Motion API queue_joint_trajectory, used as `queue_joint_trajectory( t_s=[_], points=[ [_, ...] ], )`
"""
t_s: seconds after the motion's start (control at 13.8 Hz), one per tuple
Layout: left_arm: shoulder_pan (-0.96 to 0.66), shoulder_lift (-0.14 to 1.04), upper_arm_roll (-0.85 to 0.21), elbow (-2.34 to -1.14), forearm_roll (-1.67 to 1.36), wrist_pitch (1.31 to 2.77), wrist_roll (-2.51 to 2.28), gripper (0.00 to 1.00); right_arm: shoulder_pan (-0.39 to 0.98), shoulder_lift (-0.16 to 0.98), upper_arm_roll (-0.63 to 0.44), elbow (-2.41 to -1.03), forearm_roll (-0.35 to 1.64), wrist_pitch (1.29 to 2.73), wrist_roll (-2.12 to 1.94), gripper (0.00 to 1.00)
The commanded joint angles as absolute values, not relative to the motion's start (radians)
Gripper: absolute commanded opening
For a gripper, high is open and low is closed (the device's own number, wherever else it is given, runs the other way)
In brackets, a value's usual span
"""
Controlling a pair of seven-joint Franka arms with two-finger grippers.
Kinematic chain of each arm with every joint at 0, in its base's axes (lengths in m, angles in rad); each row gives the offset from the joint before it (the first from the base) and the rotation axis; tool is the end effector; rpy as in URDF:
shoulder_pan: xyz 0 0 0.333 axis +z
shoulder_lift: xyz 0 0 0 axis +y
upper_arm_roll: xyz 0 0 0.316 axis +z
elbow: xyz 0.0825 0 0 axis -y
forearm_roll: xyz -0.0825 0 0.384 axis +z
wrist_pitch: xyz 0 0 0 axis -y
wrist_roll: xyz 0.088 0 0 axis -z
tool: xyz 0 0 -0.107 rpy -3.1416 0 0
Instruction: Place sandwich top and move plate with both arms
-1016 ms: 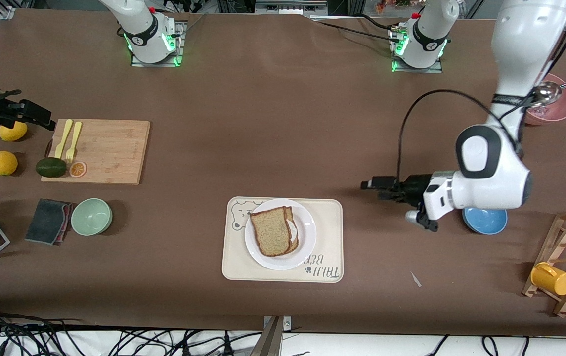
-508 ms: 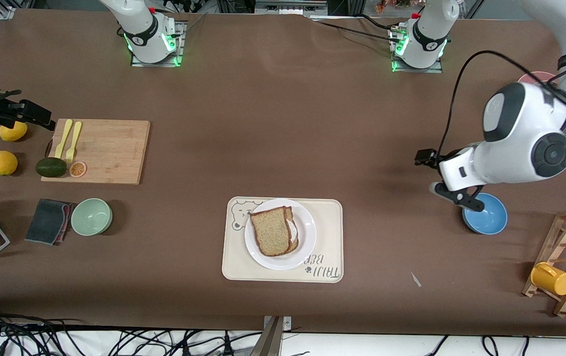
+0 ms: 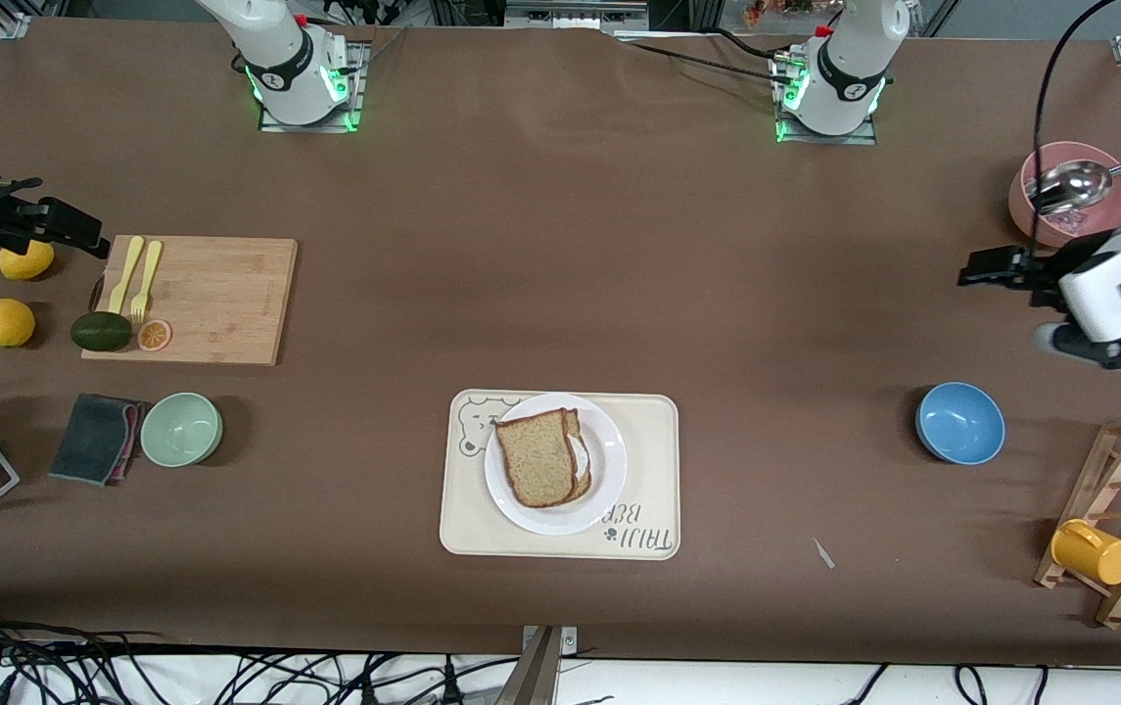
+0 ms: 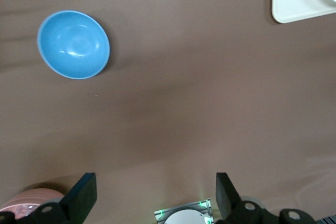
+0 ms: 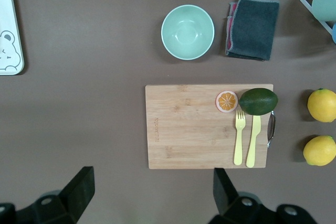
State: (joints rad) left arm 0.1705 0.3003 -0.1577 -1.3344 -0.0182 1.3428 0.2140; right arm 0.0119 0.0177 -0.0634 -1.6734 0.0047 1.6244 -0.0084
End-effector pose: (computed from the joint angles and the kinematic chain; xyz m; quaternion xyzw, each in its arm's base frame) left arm 0.6133 0.0196 0.5425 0.9840 -0.1000 -0.1389 0.0486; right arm 0.5592 -0.0281 0.5707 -0.9992 0.0218 0.0333 0.0028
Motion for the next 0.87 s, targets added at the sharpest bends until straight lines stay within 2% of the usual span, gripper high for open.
queue_joint_trajectory(
  t_s=[0.0,0.36,0.58,0.8],
  points=[
    [0.152,0.308,-0.182,-1.278,0.095,1.319,0.176,1.0,0.009,0.012,-0.061,-1.669,0.021,1.615,-0.02,1.0],
    [0.155,0.279,-0.178,-1.256,0.113,1.351,0.106,1.0,0.008,0.012,-0.061,-1.669,0.021,1.615,-0.02,1.0],
    [0.175,0.261,-0.175,-1.32,0.112,1.448,0.118,1.0,0.008,0.012,-0.061,-1.669,0.021,1.615,-0.02,1.0],
    [0.161,0.189,-0.143,-1.455,0.055,1.583,0.118,1.0,0.009,0.014,-0.06,-1.669,0.02,1.615,-0.02,1.0]
  ],
)
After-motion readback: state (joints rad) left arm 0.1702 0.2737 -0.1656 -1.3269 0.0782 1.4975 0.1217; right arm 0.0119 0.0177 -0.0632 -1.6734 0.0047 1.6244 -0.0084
